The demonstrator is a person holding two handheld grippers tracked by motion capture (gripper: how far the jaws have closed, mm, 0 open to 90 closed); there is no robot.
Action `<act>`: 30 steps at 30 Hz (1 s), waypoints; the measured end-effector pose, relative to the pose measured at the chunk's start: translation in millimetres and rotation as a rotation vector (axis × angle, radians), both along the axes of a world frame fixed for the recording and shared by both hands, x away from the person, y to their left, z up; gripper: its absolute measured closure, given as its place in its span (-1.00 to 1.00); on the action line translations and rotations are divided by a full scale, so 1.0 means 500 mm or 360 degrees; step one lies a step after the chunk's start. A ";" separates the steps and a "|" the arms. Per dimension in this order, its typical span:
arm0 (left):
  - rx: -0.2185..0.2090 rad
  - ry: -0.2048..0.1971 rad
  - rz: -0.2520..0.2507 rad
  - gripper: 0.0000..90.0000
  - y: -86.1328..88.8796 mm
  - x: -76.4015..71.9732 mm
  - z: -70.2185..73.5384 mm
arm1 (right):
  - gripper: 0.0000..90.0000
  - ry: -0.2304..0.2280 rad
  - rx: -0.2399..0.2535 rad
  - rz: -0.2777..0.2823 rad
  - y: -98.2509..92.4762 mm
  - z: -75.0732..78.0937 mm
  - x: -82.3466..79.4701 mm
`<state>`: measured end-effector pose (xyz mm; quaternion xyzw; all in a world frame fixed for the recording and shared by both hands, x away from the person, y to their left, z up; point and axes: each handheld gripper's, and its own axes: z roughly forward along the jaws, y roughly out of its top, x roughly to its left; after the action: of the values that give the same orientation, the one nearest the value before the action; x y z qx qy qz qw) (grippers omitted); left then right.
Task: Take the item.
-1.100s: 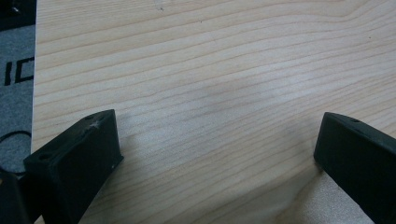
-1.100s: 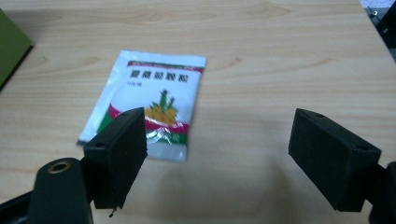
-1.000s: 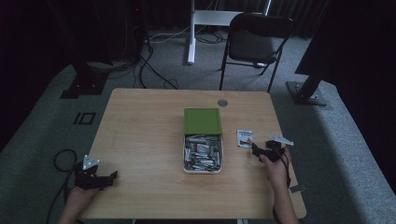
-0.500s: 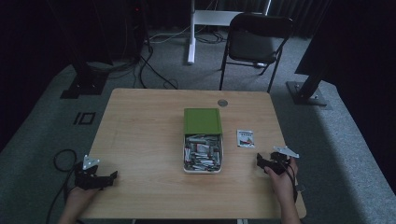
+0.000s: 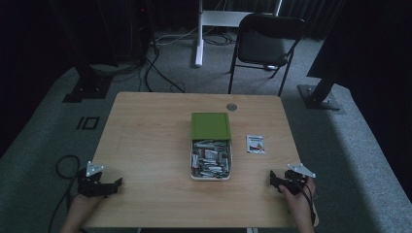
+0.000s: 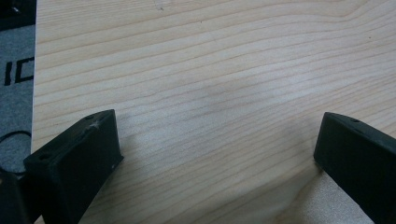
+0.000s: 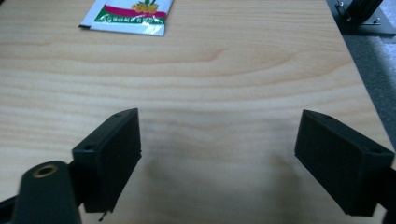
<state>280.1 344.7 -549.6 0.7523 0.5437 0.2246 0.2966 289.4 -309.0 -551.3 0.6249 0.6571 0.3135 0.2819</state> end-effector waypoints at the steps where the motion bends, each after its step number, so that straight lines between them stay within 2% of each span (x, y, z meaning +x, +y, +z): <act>1: 0.0000 0.0000 0.0000 -0.97 0.000 0.000 0.000 | -0.69 -0.0009 -0.0034 0.0019 -0.001 0.001 -0.006; 2: 0.0000 0.0000 0.0000 -0.97 0.000 0.000 0.000 | -0.69 -0.0016 -0.0065 0.0041 -0.002 0.002 -0.011; 6: 0.0000 0.0000 0.0000 -0.97 0.000 0.000 0.000 | -0.69 -0.0023 -0.0040 0.0066 -0.006 0.003 -0.025; 7: 0.0000 0.0000 0.0000 -0.97 0.000 0.000 0.000 | -0.69 -0.0031 -0.0067 0.0092 -0.006 0.003 -0.032; 11: 0.0000 0.0000 0.0000 -0.97 0.000 0.000 0.000 | -0.68 -0.0035 -0.0084 0.0128 -0.007 0.005 -0.045; 16: -0.0001 0.0000 0.0001 -0.97 0.000 0.000 0.000 | -0.67 0.0016 -0.0084 0.0244 -0.004 0.007 -0.058; 19: 0.0000 0.0000 0.0000 -0.97 0.000 0.000 0.000 | -0.68 0.0017 -0.0176 0.0325 -0.001 -0.001 -0.064; 21: 0.0000 0.0000 0.0000 -0.97 0.000 0.000 0.000 | -0.66 0.0000 -0.0161 0.0380 0.000 -0.007 -0.067; 24: 0.0000 0.0000 0.0000 -0.97 0.000 0.000 0.000 | -0.66 0.0013 -0.0135 0.0443 0.008 -0.007 -0.071; 26: 0.0000 0.0000 0.0000 -0.97 0.000 0.000 0.000 | -0.70 0.0027 -0.0114 0.0519 0.009 -0.008 -0.072; 28: 0.0000 0.0000 0.0000 -0.97 0.000 0.000 0.000 | -0.71 0.0063 -0.0050 0.0516 0.005 -0.009 -0.070; 30: 0.0000 0.0000 0.0001 -0.97 0.000 0.000 0.000 | -0.72 0.0075 -0.0037 0.0493 0.005 -0.009 -0.069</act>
<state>280.0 344.7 -549.6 0.7522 0.5439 0.2246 0.2965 254.7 -306.7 -555.9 0.5198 0.7557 0.3310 0.2219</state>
